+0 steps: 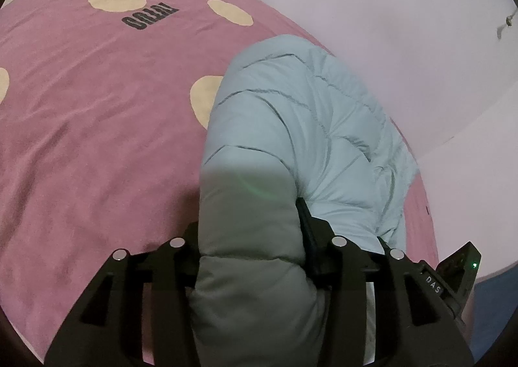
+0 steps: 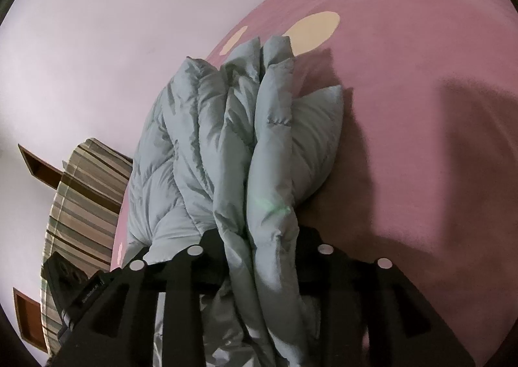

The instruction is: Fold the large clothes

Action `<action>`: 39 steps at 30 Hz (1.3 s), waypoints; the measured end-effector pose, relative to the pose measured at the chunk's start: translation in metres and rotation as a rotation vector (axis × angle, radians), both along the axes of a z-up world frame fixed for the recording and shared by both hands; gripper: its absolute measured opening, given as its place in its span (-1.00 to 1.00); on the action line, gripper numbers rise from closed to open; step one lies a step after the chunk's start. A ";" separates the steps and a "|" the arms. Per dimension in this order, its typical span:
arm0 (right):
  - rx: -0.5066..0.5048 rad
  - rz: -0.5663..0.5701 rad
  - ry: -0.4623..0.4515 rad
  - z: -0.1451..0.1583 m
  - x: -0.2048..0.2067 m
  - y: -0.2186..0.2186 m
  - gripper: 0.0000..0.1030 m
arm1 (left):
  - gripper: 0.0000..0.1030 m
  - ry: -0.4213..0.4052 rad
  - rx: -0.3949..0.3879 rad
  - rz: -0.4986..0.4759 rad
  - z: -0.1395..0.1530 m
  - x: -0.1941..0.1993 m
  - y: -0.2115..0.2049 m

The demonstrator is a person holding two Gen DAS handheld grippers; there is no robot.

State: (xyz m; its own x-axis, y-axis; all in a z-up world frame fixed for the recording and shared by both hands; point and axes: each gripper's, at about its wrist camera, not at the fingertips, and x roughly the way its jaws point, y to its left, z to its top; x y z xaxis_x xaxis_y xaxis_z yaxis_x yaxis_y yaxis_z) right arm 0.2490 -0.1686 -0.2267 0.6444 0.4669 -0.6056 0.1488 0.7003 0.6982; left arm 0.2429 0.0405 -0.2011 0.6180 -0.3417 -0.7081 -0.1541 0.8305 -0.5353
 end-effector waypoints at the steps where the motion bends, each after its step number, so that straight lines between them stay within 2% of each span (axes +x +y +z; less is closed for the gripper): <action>1: 0.007 -0.005 0.003 -0.001 0.000 0.000 -0.35 | -0.06 0.004 0.005 -0.002 0.000 0.000 0.000; 8: -0.012 -0.021 0.008 0.005 -0.005 -0.006 -0.24 | 0.18 0.009 0.061 0.001 0.005 -0.002 -0.001; 11: -0.034 -0.037 0.011 0.007 -0.008 -0.009 -0.13 | 0.21 0.012 0.075 -0.003 0.007 -0.004 -0.002; 18: -0.055 -0.059 0.030 0.005 -0.010 -0.016 -0.10 | 0.31 0.028 0.126 -0.036 0.006 -0.003 -0.011; 24: -0.076 -0.076 0.036 0.007 -0.011 -0.014 -0.10 | 0.31 0.036 0.154 -0.042 0.006 -0.001 -0.015; 27: -0.075 -0.074 0.032 0.011 -0.013 -0.013 -0.10 | 0.35 0.039 0.141 -0.039 0.007 -0.003 -0.013; 29: -0.092 -0.074 0.023 0.016 -0.015 -0.013 -0.10 | 0.48 0.047 0.136 -0.030 0.006 -0.003 -0.009; 33: -0.107 -0.087 0.024 0.023 -0.018 -0.015 -0.08 | 0.53 0.061 0.115 -0.022 0.005 -0.003 -0.006; 39: -0.109 -0.124 0.028 0.029 -0.025 -0.023 -0.06 | 0.56 0.051 0.153 -0.027 0.011 -0.006 -0.007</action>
State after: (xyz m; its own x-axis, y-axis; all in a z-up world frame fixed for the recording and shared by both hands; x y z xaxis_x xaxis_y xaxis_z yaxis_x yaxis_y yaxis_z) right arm 0.2243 -0.1914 -0.1975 0.6754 0.3151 -0.6667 0.2571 0.7468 0.6134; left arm 0.2372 0.0339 -0.1901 0.5720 -0.2433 -0.7834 -0.1542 0.9061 -0.3940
